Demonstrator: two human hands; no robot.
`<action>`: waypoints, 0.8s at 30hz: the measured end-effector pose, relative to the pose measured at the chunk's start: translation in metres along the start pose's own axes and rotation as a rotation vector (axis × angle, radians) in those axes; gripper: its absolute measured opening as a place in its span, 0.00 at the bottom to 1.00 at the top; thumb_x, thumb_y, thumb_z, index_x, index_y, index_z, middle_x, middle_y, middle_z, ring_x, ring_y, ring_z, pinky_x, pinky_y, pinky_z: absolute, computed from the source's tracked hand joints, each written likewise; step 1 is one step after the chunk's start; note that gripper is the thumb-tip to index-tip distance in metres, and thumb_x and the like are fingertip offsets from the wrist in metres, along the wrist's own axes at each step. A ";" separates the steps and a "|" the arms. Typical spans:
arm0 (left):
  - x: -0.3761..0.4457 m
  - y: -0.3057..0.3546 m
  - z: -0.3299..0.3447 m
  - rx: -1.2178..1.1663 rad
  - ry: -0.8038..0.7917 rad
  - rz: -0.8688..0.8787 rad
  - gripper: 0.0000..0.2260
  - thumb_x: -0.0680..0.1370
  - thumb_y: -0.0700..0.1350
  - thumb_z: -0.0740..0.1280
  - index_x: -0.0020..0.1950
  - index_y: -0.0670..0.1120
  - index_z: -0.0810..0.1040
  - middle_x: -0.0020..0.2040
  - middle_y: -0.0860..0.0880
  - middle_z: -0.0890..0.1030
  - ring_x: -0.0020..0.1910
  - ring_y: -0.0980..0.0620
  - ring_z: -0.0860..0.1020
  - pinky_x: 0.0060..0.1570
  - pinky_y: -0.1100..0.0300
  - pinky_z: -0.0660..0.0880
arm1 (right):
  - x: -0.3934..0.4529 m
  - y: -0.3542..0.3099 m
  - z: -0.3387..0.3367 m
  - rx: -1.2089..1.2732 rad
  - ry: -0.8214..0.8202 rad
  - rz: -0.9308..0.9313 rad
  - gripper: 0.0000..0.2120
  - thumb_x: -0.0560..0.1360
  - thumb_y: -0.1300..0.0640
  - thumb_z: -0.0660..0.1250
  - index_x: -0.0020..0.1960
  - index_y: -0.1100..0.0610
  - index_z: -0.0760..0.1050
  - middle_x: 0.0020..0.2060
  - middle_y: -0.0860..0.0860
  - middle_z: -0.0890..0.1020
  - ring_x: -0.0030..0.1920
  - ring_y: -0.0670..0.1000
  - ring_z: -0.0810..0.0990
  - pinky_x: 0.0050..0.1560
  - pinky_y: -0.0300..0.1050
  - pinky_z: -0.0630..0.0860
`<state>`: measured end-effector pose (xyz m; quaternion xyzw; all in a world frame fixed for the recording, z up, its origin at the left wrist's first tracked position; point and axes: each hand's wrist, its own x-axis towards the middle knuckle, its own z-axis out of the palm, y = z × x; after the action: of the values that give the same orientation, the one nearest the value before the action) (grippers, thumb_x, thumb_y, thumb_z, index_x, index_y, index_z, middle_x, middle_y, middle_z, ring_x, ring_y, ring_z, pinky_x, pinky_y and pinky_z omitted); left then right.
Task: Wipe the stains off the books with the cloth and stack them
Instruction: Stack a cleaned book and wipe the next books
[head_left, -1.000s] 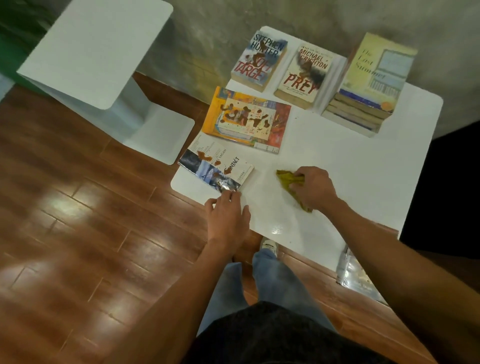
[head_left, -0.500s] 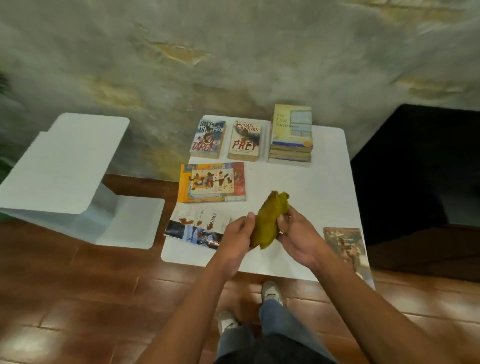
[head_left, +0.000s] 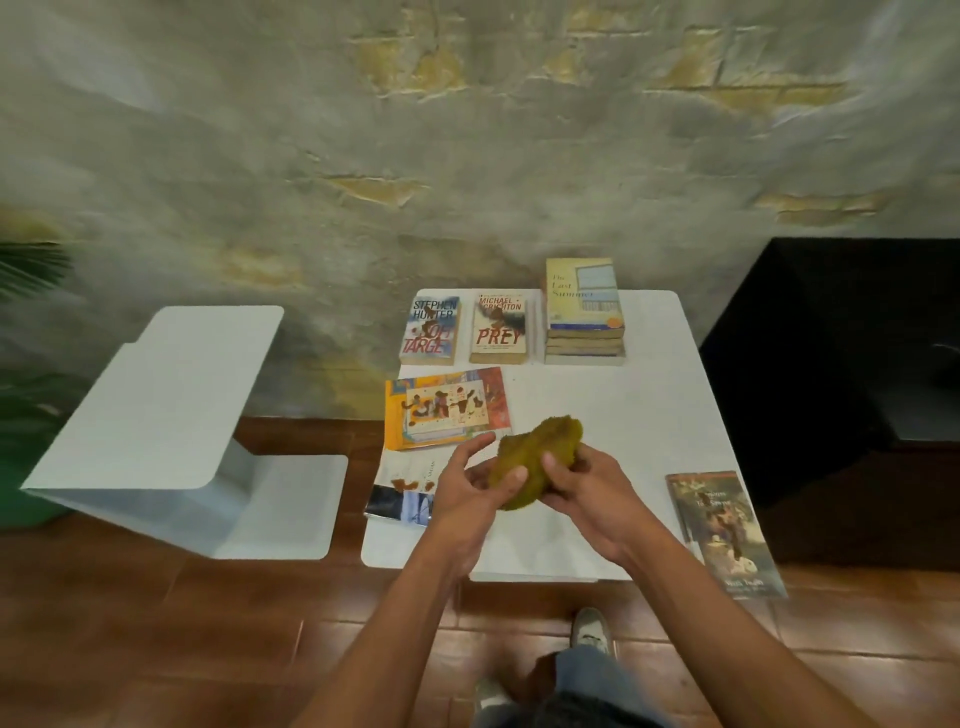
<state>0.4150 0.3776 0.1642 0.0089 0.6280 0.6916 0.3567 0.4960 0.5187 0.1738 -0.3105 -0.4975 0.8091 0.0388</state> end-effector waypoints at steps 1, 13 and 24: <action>0.000 0.002 -0.001 -0.029 -0.024 -0.023 0.32 0.67 0.47 0.79 0.69 0.54 0.73 0.60 0.44 0.82 0.60 0.46 0.81 0.58 0.55 0.80 | 0.002 0.001 0.001 -0.008 0.022 -0.015 0.12 0.81 0.63 0.64 0.64 0.59 0.75 0.59 0.56 0.83 0.60 0.56 0.82 0.64 0.57 0.77; 0.006 0.011 0.022 -0.050 -0.003 0.020 0.19 0.75 0.54 0.69 0.61 0.44 0.80 0.56 0.45 0.85 0.59 0.47 0.82 0.61 0.51 0.79 | 0.006 -0.013 -0.002 -0.078 0.081 -0.136 0.12 0.84 0.55 0.59 0.63 0.57 0.76 0.56 0.53 0.84 0.57 0.53 0.83 0.60 0.54 0.79; 0.011 0.015 0.064 -0.281 0.103 -0.023 0.14 0.78 0.47 0.71 0.62 0.45 0.78 0.56 0.43 0.84 0.57 0.44 0.83 0.55 0.48 0.82 | 0.004 -0.038 -0.032 0.052 -0.053 -0.161 0.23 0.78 0.48 0.62 0.68 0.60 0.73 0.62 0.57 0.81 0.64 0.57 0.79 0.64 0.58 0.75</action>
<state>0.4290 0.4389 0.1859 -0.0840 0.5424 0.7682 0.3297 0.5005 0.5639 0.1934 -0.2470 -0.5005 0.8239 0.0989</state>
